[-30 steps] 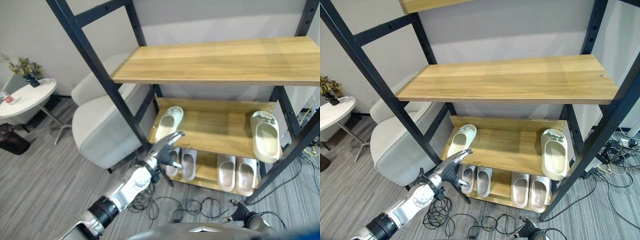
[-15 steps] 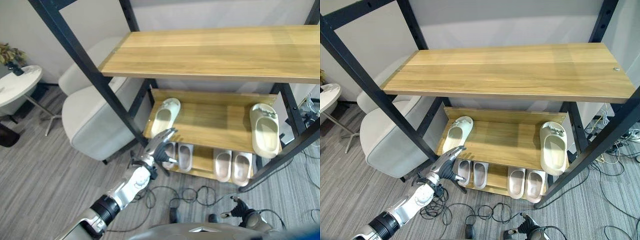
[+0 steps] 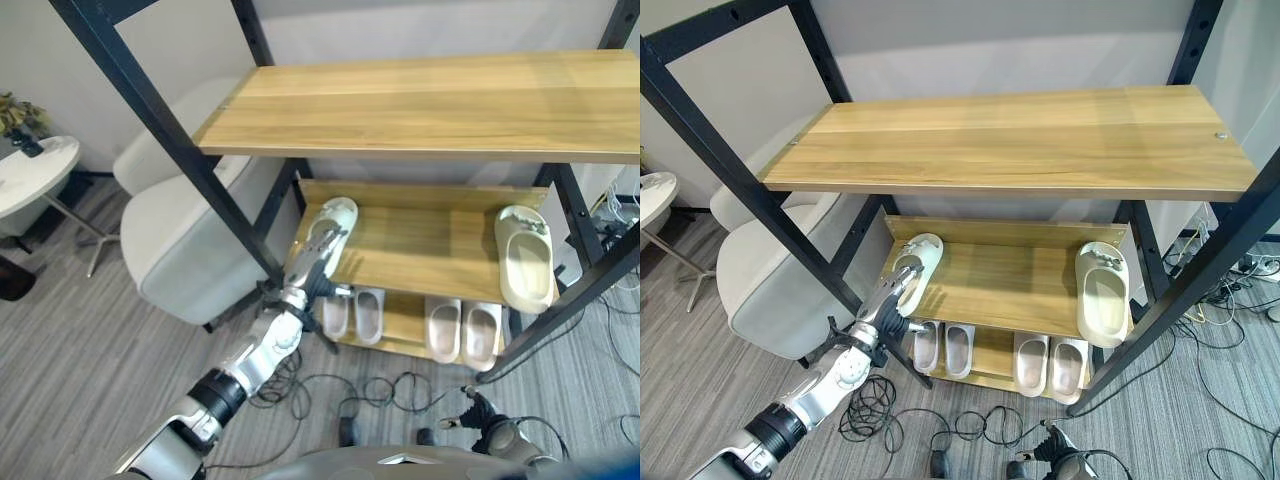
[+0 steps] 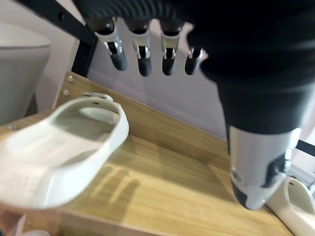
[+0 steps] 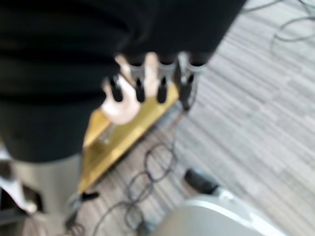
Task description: Arrange the slippers neatly on the shoe rack.
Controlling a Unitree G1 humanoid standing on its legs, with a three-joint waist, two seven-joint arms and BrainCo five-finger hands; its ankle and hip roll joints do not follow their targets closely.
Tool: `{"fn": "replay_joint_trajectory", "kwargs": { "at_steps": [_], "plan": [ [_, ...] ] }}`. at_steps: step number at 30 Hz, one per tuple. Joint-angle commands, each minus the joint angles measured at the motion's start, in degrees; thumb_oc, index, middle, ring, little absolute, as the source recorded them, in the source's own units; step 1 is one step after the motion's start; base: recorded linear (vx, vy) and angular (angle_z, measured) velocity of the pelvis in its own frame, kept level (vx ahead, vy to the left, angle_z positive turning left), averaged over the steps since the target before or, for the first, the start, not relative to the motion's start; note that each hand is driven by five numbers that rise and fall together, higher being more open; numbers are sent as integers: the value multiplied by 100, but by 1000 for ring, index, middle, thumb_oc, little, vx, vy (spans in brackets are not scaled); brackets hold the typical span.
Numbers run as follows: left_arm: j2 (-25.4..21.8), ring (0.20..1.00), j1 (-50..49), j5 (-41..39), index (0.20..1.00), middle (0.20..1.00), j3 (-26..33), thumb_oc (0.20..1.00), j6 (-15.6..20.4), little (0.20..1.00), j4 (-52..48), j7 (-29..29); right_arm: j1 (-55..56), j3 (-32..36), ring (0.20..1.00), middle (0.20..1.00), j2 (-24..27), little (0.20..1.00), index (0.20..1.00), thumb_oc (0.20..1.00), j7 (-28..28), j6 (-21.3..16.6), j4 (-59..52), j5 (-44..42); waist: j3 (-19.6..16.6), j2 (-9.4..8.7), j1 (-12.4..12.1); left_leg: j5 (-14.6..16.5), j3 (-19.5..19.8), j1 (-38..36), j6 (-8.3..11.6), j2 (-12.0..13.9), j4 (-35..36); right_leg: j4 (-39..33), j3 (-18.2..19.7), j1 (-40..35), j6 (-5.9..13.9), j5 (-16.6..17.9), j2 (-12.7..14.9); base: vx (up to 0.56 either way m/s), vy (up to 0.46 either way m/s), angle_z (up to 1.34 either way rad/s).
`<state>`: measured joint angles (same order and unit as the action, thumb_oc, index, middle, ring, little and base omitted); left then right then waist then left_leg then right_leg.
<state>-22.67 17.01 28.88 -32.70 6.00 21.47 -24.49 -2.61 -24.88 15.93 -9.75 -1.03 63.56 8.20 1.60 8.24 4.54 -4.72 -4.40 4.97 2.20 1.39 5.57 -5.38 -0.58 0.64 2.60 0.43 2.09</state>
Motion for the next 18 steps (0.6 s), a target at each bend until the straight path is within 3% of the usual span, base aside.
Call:
{"fn": "replay_joint_trajectory", "kwargs": {
  "at_steps": [1,11,18],
  "plan": [
    [64,1000,848,262,1000,1000,125,1000,-52,1000,504,-389,-245,-93,1000,1000,-218,1000,1000,1000,-118,-140,55,-90,263,-176,68,525,-79,-200,19,-180,-57,197,52,332,527,-158,361,-65,-7,-7],
    [-20,1000,1406,326,1000,1000,103,1000,-237,1000,1086,-671,-537,-109,1000,1000,-193,1000,1000,1000,-300,-172,190,-197,386,-130,82,386,-244,324,5,-126,-57,481,264,1084,505,-76,320,-44,6,-11],
    [-71,1000,1485,387,1000,1000,212,1000,-316,1000,1084,-835,-548,9,1000,1000,-265,1000,1000,1000,-399,-205,286,-303,389,-239,-1,341,-241,454,9,-97,-57,510,230,1215,495,-58,304,26,-11,-8]
  ]
}}
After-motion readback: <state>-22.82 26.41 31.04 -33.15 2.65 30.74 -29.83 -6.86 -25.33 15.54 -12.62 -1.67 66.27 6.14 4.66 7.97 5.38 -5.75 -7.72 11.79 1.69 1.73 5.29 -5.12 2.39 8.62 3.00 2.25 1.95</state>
